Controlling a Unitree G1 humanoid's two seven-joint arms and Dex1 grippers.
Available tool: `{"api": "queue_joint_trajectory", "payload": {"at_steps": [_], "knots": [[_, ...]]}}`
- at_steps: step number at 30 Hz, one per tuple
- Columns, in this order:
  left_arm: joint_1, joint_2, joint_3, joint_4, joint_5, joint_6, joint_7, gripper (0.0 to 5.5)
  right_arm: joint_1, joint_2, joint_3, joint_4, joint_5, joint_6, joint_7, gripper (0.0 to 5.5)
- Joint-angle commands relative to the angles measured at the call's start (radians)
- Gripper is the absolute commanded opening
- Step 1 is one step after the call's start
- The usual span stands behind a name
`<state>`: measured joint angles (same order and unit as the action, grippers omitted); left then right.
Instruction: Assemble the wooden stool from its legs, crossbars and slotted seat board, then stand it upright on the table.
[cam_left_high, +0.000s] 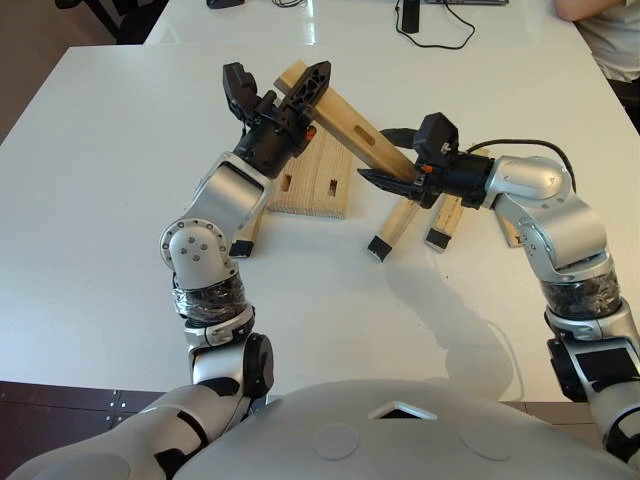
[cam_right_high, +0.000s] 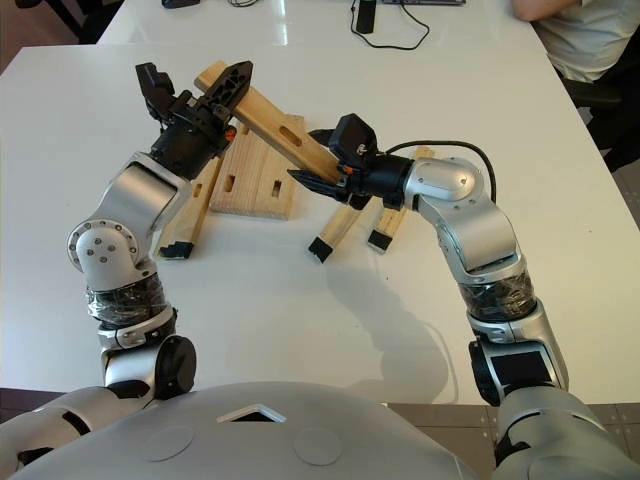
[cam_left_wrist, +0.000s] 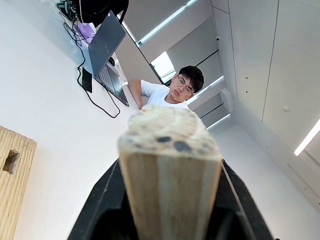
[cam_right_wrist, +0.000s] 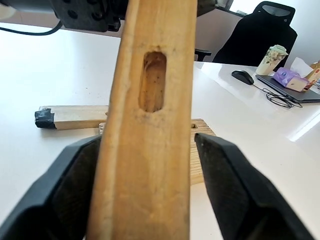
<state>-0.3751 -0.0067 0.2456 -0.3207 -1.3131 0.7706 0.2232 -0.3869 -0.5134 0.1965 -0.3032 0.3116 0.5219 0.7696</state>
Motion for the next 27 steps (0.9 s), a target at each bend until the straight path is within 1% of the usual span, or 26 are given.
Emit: {"api": "queue_joint_trajectory", "payload": {"at_steps": [1,4,8,11,13,14,17,18,20,22,24,27], "knots": [[0.018,0.007,-0.006,-0.003,0.009,-0.021,0.009,1.06,0.021,-0.007,0.002,-0.028,-0.011,0.038,-0.022,2.5],[0.025,0.01,-0.022,0.002,0.028,-0.025,0.005,1.06,0.033,-0.002,0.0,-0.034,-0.014,0.057,-0.041,2.08],[0.044,0.016,-0.03,0.008,0.047,-0.032,0.0,1.06,0.044,0.003,0.005,-0.046,-0.02,0.077,-0.066,2.06],[0.057,0.038,-0.045,0.024,0.102,-0.03,-0.004,1.06,0.049,0.016,-0.001,-0.043,-0.018,0.086,-0.083,2.06],[0.06,0.049,-0.059,0.018,0.111,-0.035,-0.059,1.06,0.053,0.033,-0.007,-0.035,-0.011,0.097,-0.099,2.06],[0.057,0.049,-0.062,0.019,0.113,-0.036,-0.071,1.42,0.055,0.041,-0.008,-0.029,-0.011,0.099,-0.106,2.06],[0.042,0.062,-0.077,0.05,0.157,-0.033,-0.067,1.78,0.063,0.072,-0.022,-0.007,-0.006,0.114,-0.139,2.05],[0.046,0.083,-0.095,0.061,0.204,-0.032,-0.072,1.96,0.063,0.085,-0.032,0.009,-0.007,0.119,-0.162,2.05],[0.067,0.121,-0.123,0.064,0.274,-0.029,-0.103,2.0,0.052,0.108,-0.052,0.058,-0.026,0.126,-0.215,2.05],[0.104,0.184,-0.145,0.059,0.36,-0.034,-0.144,2.0,0.028,0.122,-0.052,0.138,-0.085,0.13,-0.294,2.04],[0.145,0.245,-0.125,0.063,0.433,-0.06,-0.182,2.0,-0.001,0.144,-0.035,0.234,-0.154,0.131,-0.373,2.04],[0.146,0.299,-0.052,0.098,0.491,-0.1,-0.213,2.0,-0.047,0.255,-0.055,0.358,-0.191,0.16,-0.505,2.04]]}}
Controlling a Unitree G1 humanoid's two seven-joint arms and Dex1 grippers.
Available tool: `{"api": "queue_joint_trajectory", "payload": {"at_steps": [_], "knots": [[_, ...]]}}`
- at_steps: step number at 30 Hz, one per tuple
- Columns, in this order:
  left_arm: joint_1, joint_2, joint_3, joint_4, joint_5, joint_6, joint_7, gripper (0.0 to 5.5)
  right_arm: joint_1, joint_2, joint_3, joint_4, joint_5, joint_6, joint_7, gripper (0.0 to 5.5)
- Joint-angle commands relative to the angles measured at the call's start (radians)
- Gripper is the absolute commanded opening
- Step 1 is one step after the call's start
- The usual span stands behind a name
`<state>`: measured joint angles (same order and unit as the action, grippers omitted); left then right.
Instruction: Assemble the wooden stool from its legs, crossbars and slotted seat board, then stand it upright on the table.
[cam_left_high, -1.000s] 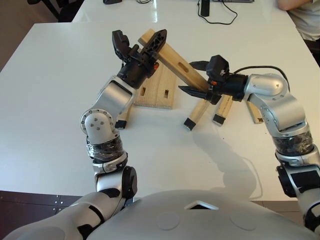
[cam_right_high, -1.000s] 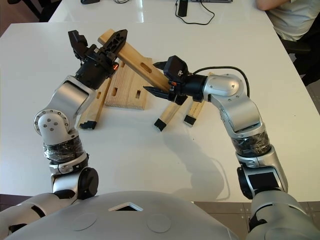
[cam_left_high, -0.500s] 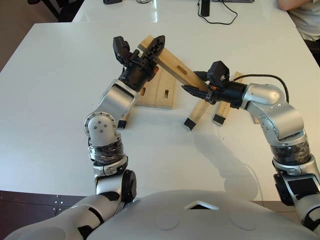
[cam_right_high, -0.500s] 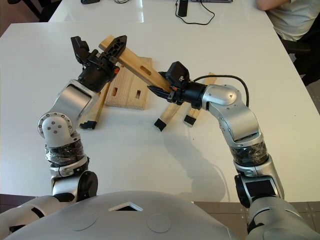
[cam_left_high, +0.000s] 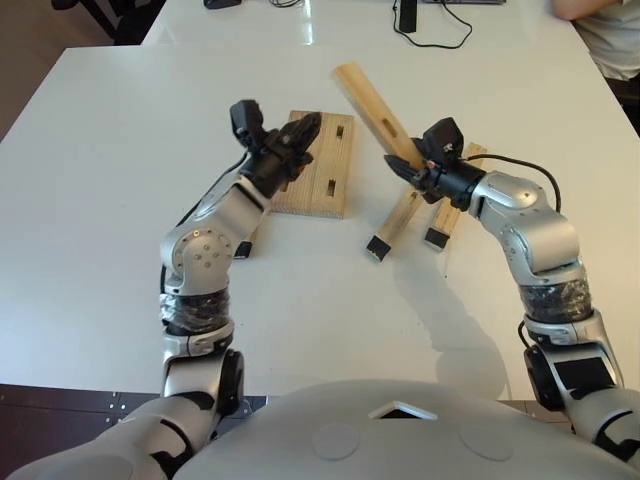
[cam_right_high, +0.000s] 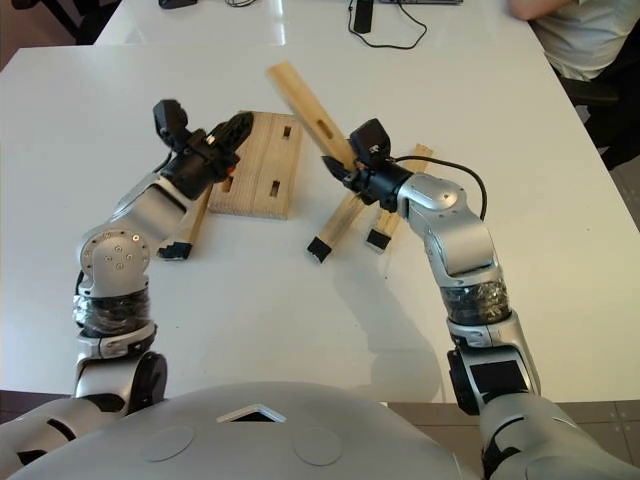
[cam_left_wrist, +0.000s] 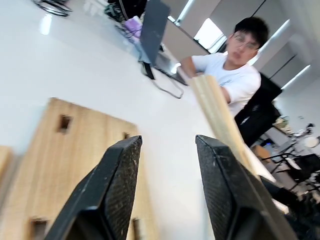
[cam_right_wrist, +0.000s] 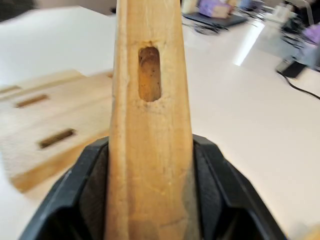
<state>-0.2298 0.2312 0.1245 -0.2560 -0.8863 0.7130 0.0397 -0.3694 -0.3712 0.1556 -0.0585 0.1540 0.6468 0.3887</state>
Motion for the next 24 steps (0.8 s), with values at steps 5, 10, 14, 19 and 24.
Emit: {"api": "queue_joint_trajectory", "payload": {"at_steps": [5,10,14,19,24], "knots": [[-0.056,0.023,0.117,0.064,0.09,-0.098,-0.032,2.0,-0.173,0.32,-0.158,0.317,0.0,0.07,-0.351,2.04],[-0.037,-0.067,0.109,0.039,0.103,-0.12,0.0,2.0,-0.295,0.441,-0.337,0.509,0.065,0.098,-0.541,2.04],[-0.017,-0.096,0.121,0.021,0.113,-0.122,0.011,2.0,-0.269,0.494,-0.359,0.521,0.084,0.167,-0.571,2.04],[-0.009,-0.114,0.151,0.007,0.106,-0.121,0.026,2.0,-0.213,0.49,-0.314,0.447,0.068,0.232,-0.541,2.04],[0.005,-0.15,0.157,-0.011,0.107,-0.128,0.037,2.0,-0.157,0.343,-0.214,0.289,0.045,0.361,-0.419,2.04]]}}
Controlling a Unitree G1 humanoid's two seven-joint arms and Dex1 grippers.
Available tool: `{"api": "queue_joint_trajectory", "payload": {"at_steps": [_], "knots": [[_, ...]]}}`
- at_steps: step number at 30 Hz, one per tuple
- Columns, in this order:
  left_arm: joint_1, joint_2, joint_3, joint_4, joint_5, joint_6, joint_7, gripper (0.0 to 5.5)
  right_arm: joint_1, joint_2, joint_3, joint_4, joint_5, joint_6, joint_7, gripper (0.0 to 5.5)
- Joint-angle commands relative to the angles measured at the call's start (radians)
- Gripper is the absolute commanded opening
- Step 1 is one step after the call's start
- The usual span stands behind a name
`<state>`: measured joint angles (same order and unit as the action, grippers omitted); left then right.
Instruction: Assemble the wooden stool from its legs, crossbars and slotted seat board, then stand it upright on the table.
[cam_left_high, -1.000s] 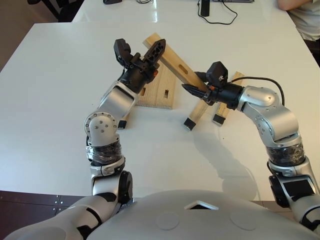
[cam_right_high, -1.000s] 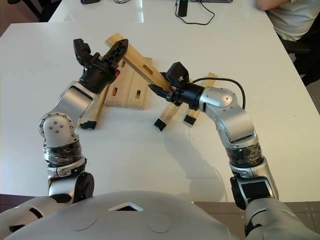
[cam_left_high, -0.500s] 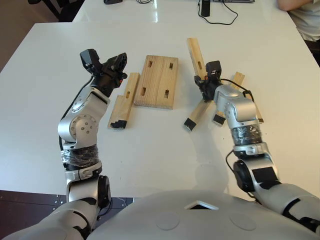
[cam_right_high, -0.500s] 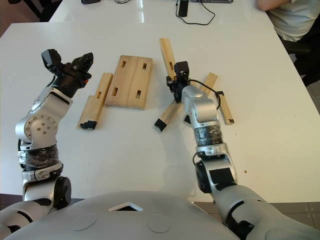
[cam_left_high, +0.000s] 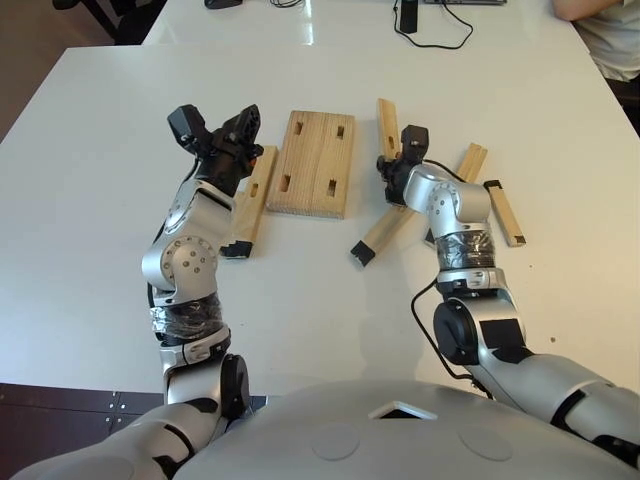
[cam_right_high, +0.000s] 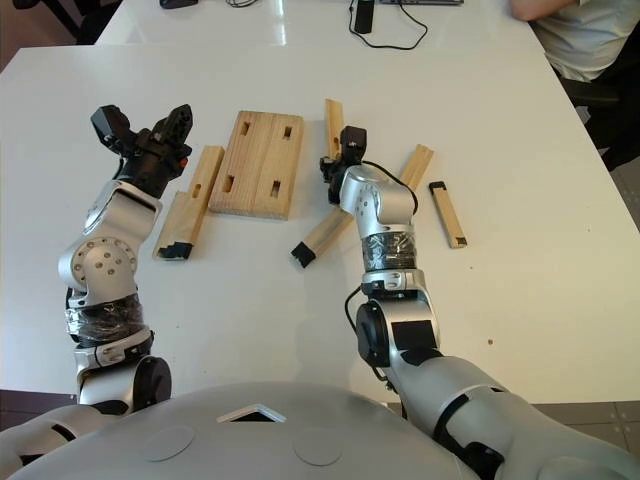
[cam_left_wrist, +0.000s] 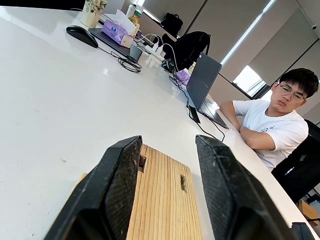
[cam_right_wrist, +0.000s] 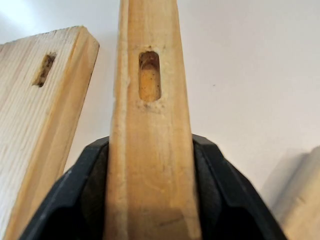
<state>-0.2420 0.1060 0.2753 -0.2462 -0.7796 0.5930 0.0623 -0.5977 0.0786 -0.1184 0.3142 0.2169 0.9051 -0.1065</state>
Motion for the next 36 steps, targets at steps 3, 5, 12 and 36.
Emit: {"api": "queue_joint_trajectory", "payload": {"at_steps": [3,5,12,36], "knots": [[0.02,-0.043,0.004,-0.027,0.009,-0.015,0.019,2.0,0.098,-0.218,0.11,-0.19,-0.022,0.162,0.16,2.04],[0.029,-0.052,0.009,-0.034,0.013,-0.025,0.025,2.0,0.087,-0.254,0.123,-0.242,-0.011,0.161,0.21,2.04],[0.038,-0.053,0.018,-0.043,0.023,-0.033,0.026,2.0,0.052,-0.361,-0.003,-0.304,-0.009,0.036,0.26,2.04],[0.127,-0.071,0.012,-0.109,0.032,-0.029,0.025,2.0,0.611,-0.695,0.105,-0.311,-0.098,-0.077,0.57,2.04]]}}
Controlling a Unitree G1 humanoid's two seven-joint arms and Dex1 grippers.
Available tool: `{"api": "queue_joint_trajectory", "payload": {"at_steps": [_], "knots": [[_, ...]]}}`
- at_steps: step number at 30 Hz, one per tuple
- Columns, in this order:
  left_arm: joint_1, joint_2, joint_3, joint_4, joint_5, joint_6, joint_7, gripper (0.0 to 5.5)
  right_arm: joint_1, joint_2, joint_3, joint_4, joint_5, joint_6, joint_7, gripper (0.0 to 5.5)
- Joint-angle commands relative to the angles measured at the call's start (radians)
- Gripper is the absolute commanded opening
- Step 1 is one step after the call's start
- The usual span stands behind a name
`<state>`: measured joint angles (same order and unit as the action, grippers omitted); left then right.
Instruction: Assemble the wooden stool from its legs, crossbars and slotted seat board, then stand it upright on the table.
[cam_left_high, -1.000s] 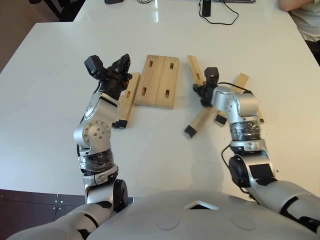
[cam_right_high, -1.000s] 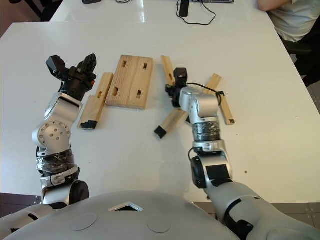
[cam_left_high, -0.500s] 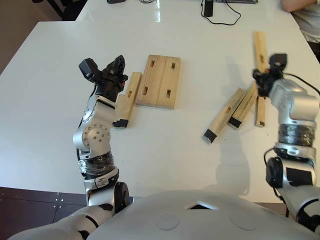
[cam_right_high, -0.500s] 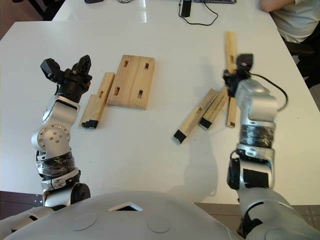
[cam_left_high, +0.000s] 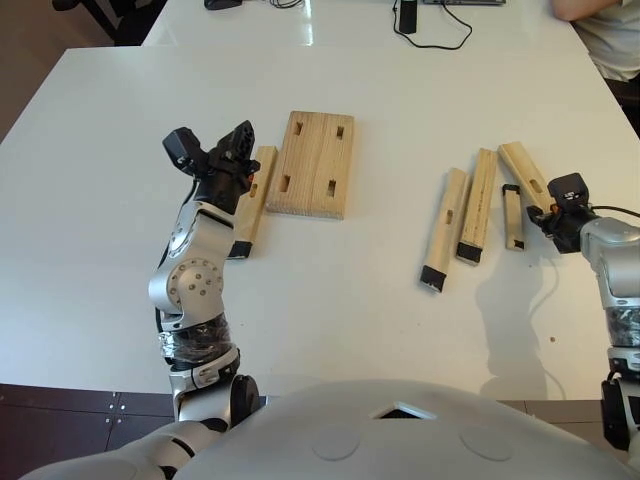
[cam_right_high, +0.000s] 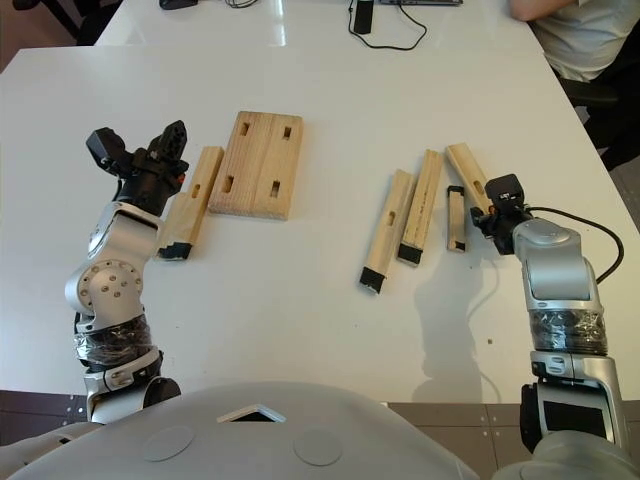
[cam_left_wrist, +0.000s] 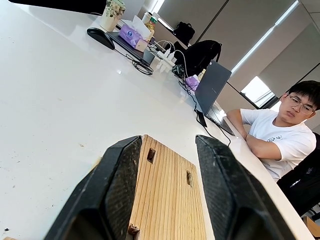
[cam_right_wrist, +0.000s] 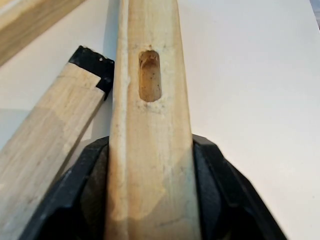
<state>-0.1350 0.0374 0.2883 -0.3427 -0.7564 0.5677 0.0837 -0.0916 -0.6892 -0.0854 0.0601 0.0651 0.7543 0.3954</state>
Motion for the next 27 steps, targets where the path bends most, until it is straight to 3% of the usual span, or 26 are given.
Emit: {"api": "queue_joint_trajectory", "payload": {"at_steps": [1,9,10,17,21,27], "knots": [[0.022,-0.002,-0.002,-0.014,0.009,-0.004,0.003,2.0,0.11,0.093,0.08,-0.082,0.063,0.084,0.064,2.04],[0.021,0.008,0.001,-0.013,0.015,0.002,0.005,2.0,0.081,0.238,-0.034,-0.16,0.086,0.226,-0.098,2.04],[0.021,0.01,0.003,-0.012,0.016,0.002,0.004,2.0,0.081,0.235,-0.051,-0.156,0.098,0.22,-0.09,2.43],[0.024,0.008,0.006,-0.011,0.02,-0.001,0.002,2.0,0.051,0.179,-0.051,-0.245,0.15,0.207,-0.008,3.27],[0.027,0.012,0.014,-0.009,0.02,-0.002,-0.001,2.0,-0.022,0.09,-0.033,-0.271,0.127,0.107,0.066,3.91],[0.012,0.014,0.012,0.004,0.026,-0.005,-0.009,2.0,-0.083,0.03,0.036,-0.334,0.159,-0.017,0.218,3.91]]}}
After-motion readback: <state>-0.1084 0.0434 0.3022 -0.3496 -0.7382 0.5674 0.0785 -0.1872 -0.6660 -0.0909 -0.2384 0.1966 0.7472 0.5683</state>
